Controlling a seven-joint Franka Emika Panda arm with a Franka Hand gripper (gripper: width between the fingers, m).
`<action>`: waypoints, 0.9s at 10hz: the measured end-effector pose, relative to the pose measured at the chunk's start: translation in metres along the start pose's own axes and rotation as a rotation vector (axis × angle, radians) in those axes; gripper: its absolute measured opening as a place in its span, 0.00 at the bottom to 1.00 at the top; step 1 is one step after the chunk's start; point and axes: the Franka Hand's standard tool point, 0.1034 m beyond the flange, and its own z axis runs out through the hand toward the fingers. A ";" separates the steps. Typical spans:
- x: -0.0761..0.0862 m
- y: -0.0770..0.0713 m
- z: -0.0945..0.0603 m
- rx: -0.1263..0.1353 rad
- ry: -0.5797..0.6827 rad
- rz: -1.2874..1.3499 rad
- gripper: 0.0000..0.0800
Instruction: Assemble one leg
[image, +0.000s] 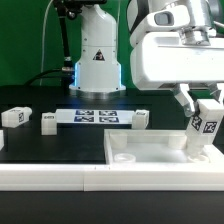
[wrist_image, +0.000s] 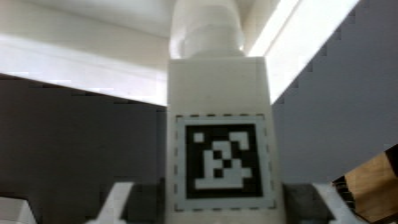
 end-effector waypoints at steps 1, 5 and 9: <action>0.000 0.000 0.000 -0.001 0.005 -0.001 0.36; -0.007 -0.002 0.010 -0.003 0.036 -0.002 0.36; -0.009 -0.002 0.010 -0.006 0.048 -0.001 0.37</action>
Offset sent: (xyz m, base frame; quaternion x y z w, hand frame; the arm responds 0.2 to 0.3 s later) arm -0.0001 -0.0007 -0.0179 -0.0136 0.0446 -0.0054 0.9989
